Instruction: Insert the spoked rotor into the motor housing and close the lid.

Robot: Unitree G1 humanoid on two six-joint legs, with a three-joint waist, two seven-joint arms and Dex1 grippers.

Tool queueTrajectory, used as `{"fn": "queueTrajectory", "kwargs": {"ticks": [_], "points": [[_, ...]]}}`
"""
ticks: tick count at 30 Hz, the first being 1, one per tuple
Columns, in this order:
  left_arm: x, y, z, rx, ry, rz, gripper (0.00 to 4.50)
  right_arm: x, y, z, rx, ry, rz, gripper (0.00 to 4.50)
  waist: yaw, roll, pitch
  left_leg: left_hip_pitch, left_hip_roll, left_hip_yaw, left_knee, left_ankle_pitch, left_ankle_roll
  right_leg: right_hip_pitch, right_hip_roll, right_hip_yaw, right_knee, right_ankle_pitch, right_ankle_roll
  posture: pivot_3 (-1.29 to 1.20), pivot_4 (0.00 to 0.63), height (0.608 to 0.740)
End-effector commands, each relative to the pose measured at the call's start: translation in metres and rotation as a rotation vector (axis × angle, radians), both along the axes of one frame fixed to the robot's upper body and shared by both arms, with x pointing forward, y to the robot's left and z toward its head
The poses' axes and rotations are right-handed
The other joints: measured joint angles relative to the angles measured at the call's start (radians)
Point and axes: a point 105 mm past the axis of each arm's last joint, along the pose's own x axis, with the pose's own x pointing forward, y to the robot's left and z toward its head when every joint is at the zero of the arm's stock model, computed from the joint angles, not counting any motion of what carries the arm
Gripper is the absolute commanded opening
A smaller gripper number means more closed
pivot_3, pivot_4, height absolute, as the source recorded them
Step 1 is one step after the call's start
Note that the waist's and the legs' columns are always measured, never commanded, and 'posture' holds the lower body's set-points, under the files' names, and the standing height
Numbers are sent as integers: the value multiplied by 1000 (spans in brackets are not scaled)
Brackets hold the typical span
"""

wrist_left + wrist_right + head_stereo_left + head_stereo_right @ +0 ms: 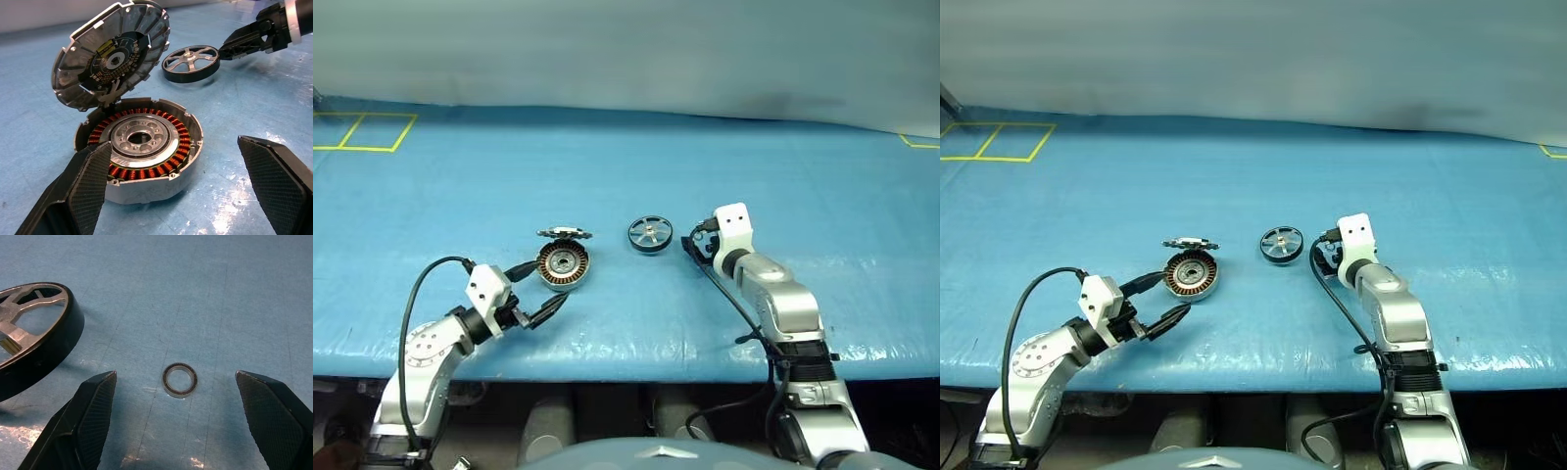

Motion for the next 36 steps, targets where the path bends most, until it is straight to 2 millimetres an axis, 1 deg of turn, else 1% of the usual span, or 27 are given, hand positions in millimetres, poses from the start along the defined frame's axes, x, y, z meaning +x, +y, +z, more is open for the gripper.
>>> {"fn": "queueTrajectory", "kwargs": {"ticks": [1,3,4,5,8,11,13,14,18,21,24,27,28,31,33,35,36], "points": [[-1,-2,8,4,-47,-27,4500,10,-5,10,28,-54,-33,4135,-1,0,0,0,0,1,0,0,0,0,0,1,0,0,0,0,150,740],[-1,-2,8,10,-51,-25,4500,10,-8,5,24,-31,-46,4135,-1,0,0,1,0,2,0,0,0,0,0,2,0,0,1,0,150,740],[-1,-2,8,11,-53,-22,4500,9,-9,4,26,-21,-50,3772,-1,0,0,2,0,2,0,0,1,1,0,3,0,0,1,0,150,740],[-1,-2,8,12,-53,-21,4500,9,-9,2,30,-9,-50,3575,-1,0,0,2,0,2,0,0,1,1,1,3,0,1,1,0,150,740],[-1,-2,8,13,-52,-22,4500,7,-8,-1,28,10,-44,2635,-1,0,0,3,0,4,0,0,1,1,1,5,0,1,1,0,150,740],[-2,-2,7,12,-50,-26,4500,5,-4,-2,35,18,-25,1608,-2,0,0,4,0,4,0,-1,2,1,1,5,0,1,1,0,150,740],[-2,-3,7,13,-48,-28,4500,4,-5,-4,51,32,-40,956,-2,0,0,4,0,4,0,-1,2,1,1,6,0,1,1,0,150,740],[-2,-3,7,13,-47,-28,4500,4,-5,-5,57,37,-45,739,-2,0,0,4,0,4,0,-1,2,1,1,6,0,1,1,0,150,740],[-3,-3,6,16,-43,-31,4500,2,-7,0,67,22,-42,736,-1,0,0,4,0,4,0,-1,2,2,1,6,0,1,1,0,150,740],[-4,-3,6,16,-42,-31,4500,-5,3,14,103,-2,39,736,-1,0,0,4,0,4,0,-1,2,1,1,6,0,1,1,0,150,740],[-7,-2,6,12,-39,-38,4500,-22,26,32,102,-13,240,736,-1,1,0,3,0,5,0,-2,3,1,1,7,0,1,1,0,150,740],[-9,-2,4,18,-37,-48,4500,-45,54,42,64,-23,471,736,-3,1,0,4,0,6,0,-2,4,1,1,8,0,1,1,0,150,740],[-10,-2,4,23,-37,-49,4500,-55,66,47,67,-35,562,736,-4,0,0,4,0,6,0,-2,4,1,1,8,0,1,1,0,150,740],[-10,1,1,40,-38,-38,4500,-73,94,57,69,-83,742,736,-4,0,0,4,1,6,0,-2,4,1,1,8,0,0,1,0,150,740],[-9,3,1,44,-44,-18,4500,-75,107,62,91,-120,780,736,-3,0,0,4,1,6,0,-2,4,0,1,8,0,0,1,0,150,740],[-6,8,2,53,-57,15,4500,-71,121,65,136,-172,786,736,-3,0,0,4,0,7,1,-2,4,1,1,8,-1,1,1,0,150,740],[-5,11,3,58,-68,36,4500,-67,126,64,116,-212,792,736,-3,-1,0,4,1,7,1,-2,4,0,1,8,-1,1,1,0,150,740]]}}
